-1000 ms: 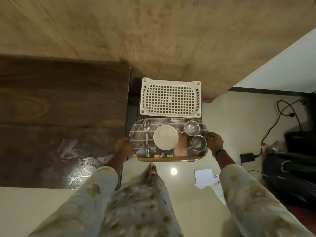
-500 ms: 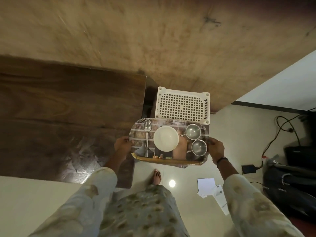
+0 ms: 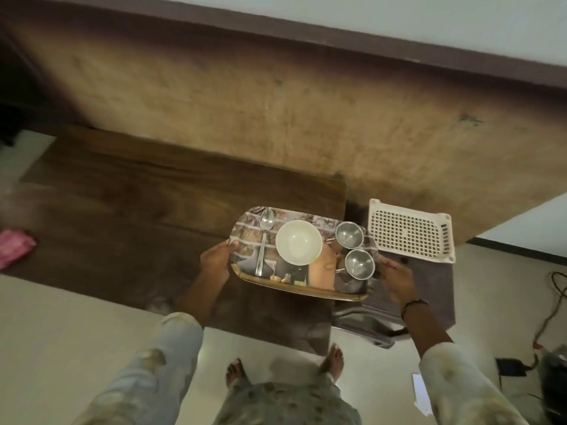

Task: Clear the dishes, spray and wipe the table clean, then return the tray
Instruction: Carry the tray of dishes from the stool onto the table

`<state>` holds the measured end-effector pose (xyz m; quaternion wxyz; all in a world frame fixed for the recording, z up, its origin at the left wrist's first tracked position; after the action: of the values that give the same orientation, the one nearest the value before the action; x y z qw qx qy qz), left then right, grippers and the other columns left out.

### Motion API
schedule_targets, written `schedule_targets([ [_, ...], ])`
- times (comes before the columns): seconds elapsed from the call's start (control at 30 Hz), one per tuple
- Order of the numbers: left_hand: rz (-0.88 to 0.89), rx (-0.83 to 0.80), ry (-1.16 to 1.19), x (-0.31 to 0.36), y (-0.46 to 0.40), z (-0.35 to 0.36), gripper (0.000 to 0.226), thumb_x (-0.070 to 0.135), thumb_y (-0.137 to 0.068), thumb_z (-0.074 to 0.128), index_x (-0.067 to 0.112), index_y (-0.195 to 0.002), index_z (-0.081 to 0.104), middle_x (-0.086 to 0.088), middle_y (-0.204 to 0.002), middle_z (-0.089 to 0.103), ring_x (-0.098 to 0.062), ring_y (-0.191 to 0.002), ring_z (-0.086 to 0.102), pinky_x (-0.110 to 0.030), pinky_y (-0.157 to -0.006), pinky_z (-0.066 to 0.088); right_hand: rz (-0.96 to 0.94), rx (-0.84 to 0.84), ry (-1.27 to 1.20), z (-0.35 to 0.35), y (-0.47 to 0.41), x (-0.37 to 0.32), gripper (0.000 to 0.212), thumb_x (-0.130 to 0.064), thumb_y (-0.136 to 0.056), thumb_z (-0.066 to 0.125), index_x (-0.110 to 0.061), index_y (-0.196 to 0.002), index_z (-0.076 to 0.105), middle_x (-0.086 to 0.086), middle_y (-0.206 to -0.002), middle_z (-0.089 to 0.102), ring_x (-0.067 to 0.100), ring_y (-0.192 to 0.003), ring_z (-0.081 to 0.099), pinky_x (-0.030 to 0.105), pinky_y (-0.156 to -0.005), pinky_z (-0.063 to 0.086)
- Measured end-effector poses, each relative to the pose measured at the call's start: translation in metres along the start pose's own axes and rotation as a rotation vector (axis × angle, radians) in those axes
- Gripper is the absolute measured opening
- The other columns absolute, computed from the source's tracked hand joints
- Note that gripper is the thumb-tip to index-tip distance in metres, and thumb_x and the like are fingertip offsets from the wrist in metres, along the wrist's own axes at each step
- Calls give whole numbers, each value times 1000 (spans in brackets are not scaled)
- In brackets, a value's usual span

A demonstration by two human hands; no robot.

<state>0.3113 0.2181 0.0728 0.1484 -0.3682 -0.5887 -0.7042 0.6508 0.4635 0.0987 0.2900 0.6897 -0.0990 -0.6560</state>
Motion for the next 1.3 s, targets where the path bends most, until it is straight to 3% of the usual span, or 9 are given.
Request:
schedule_targets([
  [0.2, 47, 63, 181, 78, 5, -106, 8, -8, -78, 68, -1, -76, 64, -1, -51, 67, -9, -41, 63, -23, -40, 52, -8, -188, -165, 127, 44, -5, 51, -39, -23, 93, -14, -64, 77, -2, -72, 74, 9, -64, 70, 21, -59, 57],
  [0.33, 76, 138, 263, 118, 5, -158, 21, -7, -77, 69, -10, -98, 65, -12, -80, 68, -13, -47, 63, -34, -67, 55, 20, -140, -127, 192, 50, -2, 8, 1, -78, 71, -5, -83, 70, -4, -66, 72, 8, -60, 68, 20, -58, 56],
  [0.4, 84, 168, 291, 135, 1, -179, 34, -6, -76, 70, -10, -108, 63, -20, -104, 66, -20, -62, 63, -38, -75, 53, 36, -122, -85, 217, 46, 3, 13, 4, -82, 65, 2, -94, 67, -3, -68, 73, 9, -61, 67, 19, -56, 56],
  [0.53, 85, 230, 282, 161, -14, -221, 36, -1, -74, 74, -11, -107, 63, -21, -112, 65, -27, -89, 64, -40, -85, 54, 72, -122, -45, 268, 40, 11, 18, 4, -80, 68, 4, -98, 66, -3, -67, 73, 12, -63, 66, 20, -56, 55],
  [0.87, 139, 265, 188, 208, -74, -270, 12, 9, -84, 67, -1, -89, 65, -11, -83, 62, -14, -61, 62, -20, -54, 53, 129, -106, -59, 371, 15, 33, 14, 5, -79, 69, 0, -92, 68, -4, -64, 72, 13, -67, 64, 20, -60, 55],
  [0.97, 122, 274, 114, 217, -105, -289, 17, 10, -82, 68, 8, -66, 63, -11, -74, 67, -16, -63, 64, -28, -67, 58, 140, -85, -45, 398, 8, 37, 18, 3, -78, 70, 0, -95, 69, -4, -66, 72, 12, -68, 65, 18, -58, 54],
  [1.07, 114, 253, 74, 229, -128, -304, 17, 7, -83, 67, 6, -66, 64, 1, -53, 67, -14, -59, 62, -24, -58, 56, 143, -83, -47, 423, 6, 41, 20, 3, -79, 70, 2, -99, 68, -5, -67, 73, 17, -76, 63, 18, -57, 54],
  [1.17, 109, 230, 64, 239, -152, -316, 8, 7, -81, 68, 3, -75, 68, -8, -69, 68, -24, -73, 62, -35, -74, 54, 173, -48, -40, 443, 5, 52, 19, 1, -79, 71, -3, -98, 68, -6, -68, 72, 16, -76, 63, 19, -59, 52],
  [1.3, 71, 260, 13, 241, -181, -335, 9, 8, -80, 69, -1, -77, 69, 5, -46, 63, -15, -57, 58, -27, -58, 51, 224, -16, -47, 461, 7, 70, 17, 1, -81, 69, -7, -96, 66, -8, -64, 71, 8, -65, 65, 16, -55, 50],
])
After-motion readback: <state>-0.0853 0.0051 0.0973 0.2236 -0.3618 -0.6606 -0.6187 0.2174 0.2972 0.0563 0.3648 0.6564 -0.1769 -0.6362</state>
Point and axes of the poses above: each hand's wrist, its own y-axis away from the middle knuckle, its own z-axis out of the palm, x = y × z, the point moved 8 cm from there along -y, towards the middle knuckle
